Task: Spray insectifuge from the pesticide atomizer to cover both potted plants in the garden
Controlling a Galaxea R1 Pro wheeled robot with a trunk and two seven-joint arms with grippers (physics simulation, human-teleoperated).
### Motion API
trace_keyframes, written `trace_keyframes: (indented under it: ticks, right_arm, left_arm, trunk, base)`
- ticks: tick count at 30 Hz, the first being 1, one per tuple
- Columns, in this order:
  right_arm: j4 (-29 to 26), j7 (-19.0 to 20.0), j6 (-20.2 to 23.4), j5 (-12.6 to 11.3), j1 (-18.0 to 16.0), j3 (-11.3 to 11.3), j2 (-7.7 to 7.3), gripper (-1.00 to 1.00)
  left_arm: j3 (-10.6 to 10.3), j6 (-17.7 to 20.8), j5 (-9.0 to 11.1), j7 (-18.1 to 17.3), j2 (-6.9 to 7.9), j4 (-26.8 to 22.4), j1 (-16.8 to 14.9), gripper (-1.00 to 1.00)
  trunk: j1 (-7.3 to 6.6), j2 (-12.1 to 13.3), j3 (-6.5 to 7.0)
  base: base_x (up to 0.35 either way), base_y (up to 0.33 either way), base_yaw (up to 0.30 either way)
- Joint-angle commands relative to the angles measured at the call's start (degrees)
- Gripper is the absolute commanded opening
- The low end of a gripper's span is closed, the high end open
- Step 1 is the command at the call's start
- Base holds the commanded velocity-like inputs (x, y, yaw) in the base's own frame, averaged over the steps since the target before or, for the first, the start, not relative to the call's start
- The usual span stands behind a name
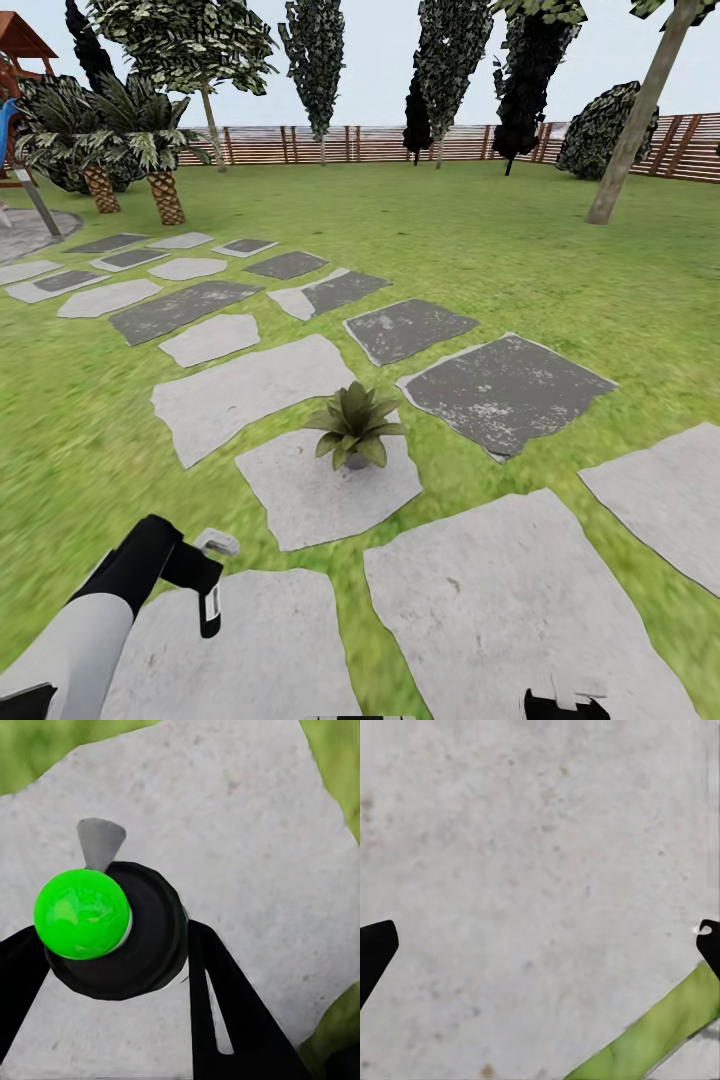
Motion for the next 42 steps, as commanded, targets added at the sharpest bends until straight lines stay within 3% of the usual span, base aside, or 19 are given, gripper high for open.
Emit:
trace_keyframes:
  ticks: [1,6,14,25,30,36,37,42]
  right_arm:
    - [0.1,-0.1,-0.2,0.6,0.0,-0.4,-0.55,1.00]
    - [0.1,-0.1,-0.2,0.5,0.0,-0.4,-1.55,1.00]
    - [0.5,0.0,-3.8,0.6,0.0,-0.3,-1.31,1.00]
    - [0.5,-0.1,-4.2,0.6,0.0,-0.3,-1.29,1.00]
    - [0.5,0.0,-4.2,0.6,0.0,-0.3,-1.25,1.00]
    - [0.5,-0.1,-4.2,0.6,0.0,-0.3,-1.22,1.00]
    - [0.4,-0.3,-4.2,0.6,0.0,-0.3,-1.13,1.00]
    - [0.5,-0.1,-4.3,0.7,0.0,-0.3,-1.29,1.00]
  left_arm:
    - [-0.4,0.3,-0.4,-0.5,-0.01,-0.1,0.0,-1.00]
    - [-1.7,0.4,-0.4,-0.6,-0.14,-0.1,0.0,-1.00]
    - [-1.9,0.4,-0.4,-0.6,-0.21,0.0,0.2,-1.00]
    - [-2.4,0.4,-0.5,-0.6,-0.21,0.8,0.2,-1.00]
    - [-5.3,0.4,-0.4,-0.6,-0.07,0.9,0.6,-1.00]
    - [-6.0,1.2,-0.4,-0.6,-0.04,0.9,0.7,-1.00]
    - [-12.4,2.5,-0.6,-8.0,0.78,1.0,0.5,-1.00]
    - [-12.9,2.5,-0.8,-8.9,0.87,0.8,0.5,-1.00]
  trunk:
    - [-0.01,0.0,-0.05]
    - [-0.01,0.0,-0.05]
    - [-0.01,0.0,-0.05]
    - [-0.01,0.0,-0.05]
    - [-0.01,0.0,-0.05]
    - [-0.01,0.0,-0.05]
    - [-0.01,0.0,-0.06]
    - [-0.01,0.0,-0.07]
  base:
    - [0.108,0.000,0.000]
    - [0.266,0.000,0.000]
    - [0.335,0.000,0.000]
    - [0.328,-0.053,0.000]
    - [0.289,-0.199,0.000]
    - [0.290,-0.190,0.000]
    - [0.000,0.000,-0.027]
    - [0.000,0.000,-0.007]
